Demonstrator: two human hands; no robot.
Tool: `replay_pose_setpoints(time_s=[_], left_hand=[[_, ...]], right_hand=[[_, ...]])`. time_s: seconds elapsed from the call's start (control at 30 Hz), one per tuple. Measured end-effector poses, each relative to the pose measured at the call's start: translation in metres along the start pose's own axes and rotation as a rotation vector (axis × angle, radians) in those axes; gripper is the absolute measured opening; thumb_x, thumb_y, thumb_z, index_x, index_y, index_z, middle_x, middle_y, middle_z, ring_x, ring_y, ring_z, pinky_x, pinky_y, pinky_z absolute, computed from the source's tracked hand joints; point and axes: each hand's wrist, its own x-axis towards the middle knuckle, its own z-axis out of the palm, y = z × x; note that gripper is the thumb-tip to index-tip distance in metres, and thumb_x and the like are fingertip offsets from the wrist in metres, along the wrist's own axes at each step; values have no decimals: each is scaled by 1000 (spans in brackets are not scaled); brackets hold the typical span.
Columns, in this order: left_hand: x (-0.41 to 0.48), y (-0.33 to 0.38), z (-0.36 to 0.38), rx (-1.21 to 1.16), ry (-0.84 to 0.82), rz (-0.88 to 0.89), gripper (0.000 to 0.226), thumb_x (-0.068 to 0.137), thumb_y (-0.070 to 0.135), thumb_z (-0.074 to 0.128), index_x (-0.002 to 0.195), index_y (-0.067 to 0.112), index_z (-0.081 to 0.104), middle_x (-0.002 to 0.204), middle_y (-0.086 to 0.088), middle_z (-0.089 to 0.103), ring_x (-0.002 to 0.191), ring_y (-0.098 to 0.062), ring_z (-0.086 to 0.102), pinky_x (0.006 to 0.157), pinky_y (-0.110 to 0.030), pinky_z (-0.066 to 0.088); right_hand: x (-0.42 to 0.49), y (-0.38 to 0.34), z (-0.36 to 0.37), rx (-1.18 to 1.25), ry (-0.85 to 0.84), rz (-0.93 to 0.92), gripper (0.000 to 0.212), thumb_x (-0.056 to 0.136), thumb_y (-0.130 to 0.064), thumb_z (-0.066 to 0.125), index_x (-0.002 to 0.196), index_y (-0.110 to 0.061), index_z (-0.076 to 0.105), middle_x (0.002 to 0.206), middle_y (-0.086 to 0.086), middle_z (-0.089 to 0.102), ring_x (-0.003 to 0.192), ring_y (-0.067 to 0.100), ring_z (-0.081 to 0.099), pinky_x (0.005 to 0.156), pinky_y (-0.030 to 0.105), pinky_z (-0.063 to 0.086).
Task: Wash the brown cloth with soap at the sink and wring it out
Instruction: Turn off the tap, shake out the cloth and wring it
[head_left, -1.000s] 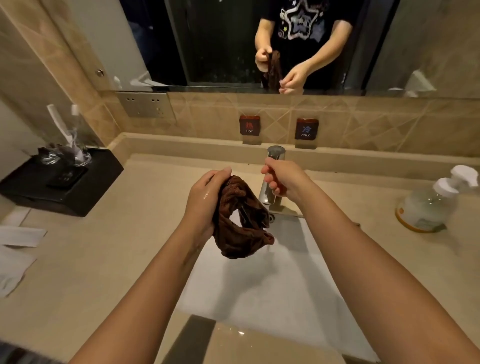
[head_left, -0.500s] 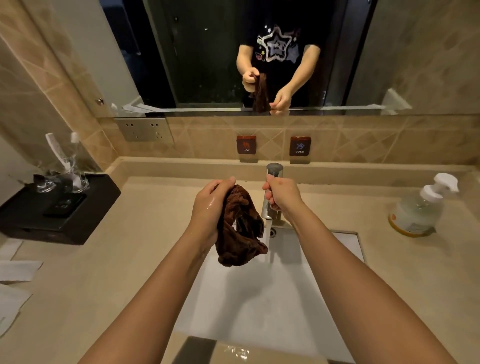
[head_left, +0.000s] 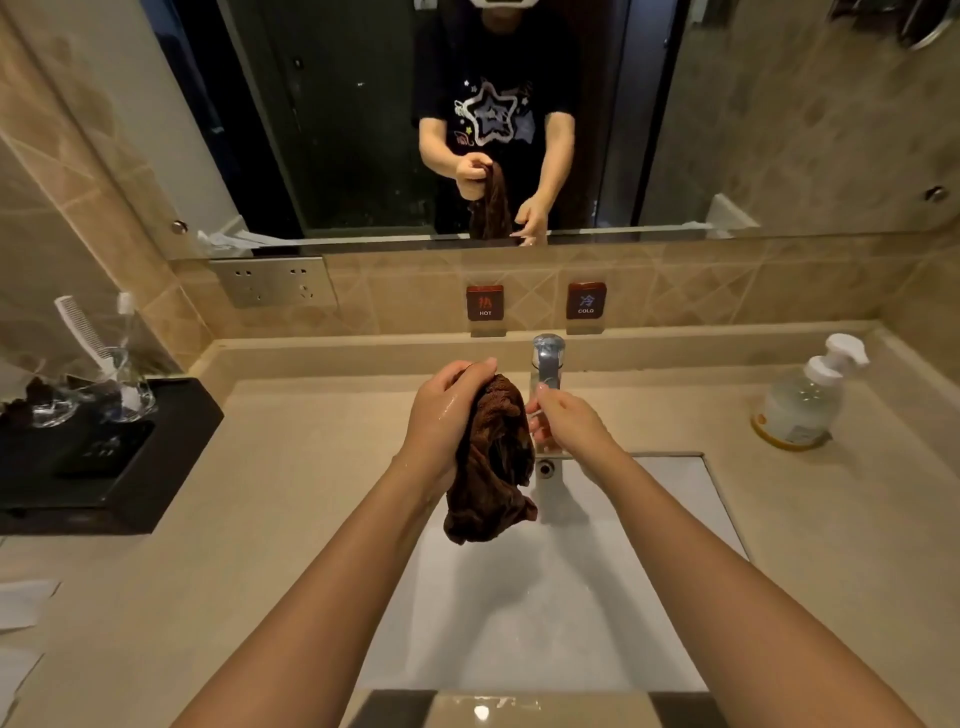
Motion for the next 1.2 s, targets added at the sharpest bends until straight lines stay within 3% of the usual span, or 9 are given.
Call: replay_pose_setpoints(time_s=[0.13, 0.27, 0.33, 0.47, 0.7, 0.87, 0.97, 1.07, 1.2], left_hand=[[-2, 6, -2, -74, -114, 38, 17, 89, 23, 60, 76, 14, 65, 75, -1, 62, 73, -14, 60, 70, -28, 49], [-1, 10, 1, -221, -171, 15, 17, 90, 19, 58, 76, 15, 65, 76, -2, 62, 72, -14, 60, 72, -29, 48], [1, 8, 0, -296, -212, -18, 21, 91, 21, 57, 71, 16, 64, 72, -1, 61, 68, -13, 59, 72, -30, 47], [-5, 6, -3, -495, -277, -102, 31, 93, 21, 54, 63, 17, 63, 62, 0, 60, 60, -12, 59, 66, -28, 48], [-25, 10, 10, -542, -345, -155, 35, 94, 21, 50, 63, 15, 64, 58, 0, 64, 56, -11, 62, 61, -26, 50], [-25, 13, 15, -642, -354, -159, 43, 94, 26, 49, 58, 13, 67, 60, -2, 64, 59, -13, 62, 62, -26, 52], [-26, 15, 20, -675, -374, -165, 46, 94, 31, 48, 59, 10, 69, 63, -3, 65, 62, -14, 63, 70, -29, 50], [-29, 13, 27, -657, -389, -138, 47, 94, 33, 47, 62, 9, 72, 66, -5, 67, 66, -15, 64, 77, -30, 48], [-28, 13, 23, -622, -395, -118, 47, 95, 35, 46, 74, 6, 77, 83, -11, 72, 77, -20, 71, 84, -34, 53]], right_hand=[[-43, 46, 1, 149, -189, 29, 64, 90, -63, 18, 132, -24, 49, 123, 0, 58, 115, 18, 54, 95, 35, 45], [-74, 87, 6, 459, -294, 153, 69, 86, -66, 20, 141, -28, 37, 139, 6, 50, 121, 26, 54, 97, 47, 47], [-85, 86, 2, 594, -294, 135, 54, 92, -58, 26, 136, -31, 42, 134, 4, 55, 118, 29, 58, 94, 49, 49], [-97, 77, -16, 344, -249, 117, 36, 92, -47, 47, 124, -33, 56, 119, 0, 66, 107, 21, 65, 85, 36, 55], [-104, 64, -20, 217, -355, -20, 49, 83, -29, 66, 129, -31, 49, 131, -8, 57, 124, 13, 50, 108, 40, 35], [-111, 41, -39, 65, -450, -122, 61, 81, -28, 68, 135, -36, 41, 135, -12, 54, 125, 6, 49, 100, 26, 39], [-111, 23, -49, -31, -448, -165, 56, 80, -38, 67, 132, -39, 45, 136, -11, 51, 127, 12, 44, 102, 33, 34], [-108, 4, -57, -18, -336, -206, 34, 85, -22, 65, 119, -20, 58, 120, 5, 62, 115, 20, 54, 97, 35, 40], [-112, -34, -83, 324, -239, -236, 25, 88, -1, 46, 113, 0, 52, 78, 11, 63, 72, 22, 62, 78, 39, 48]])
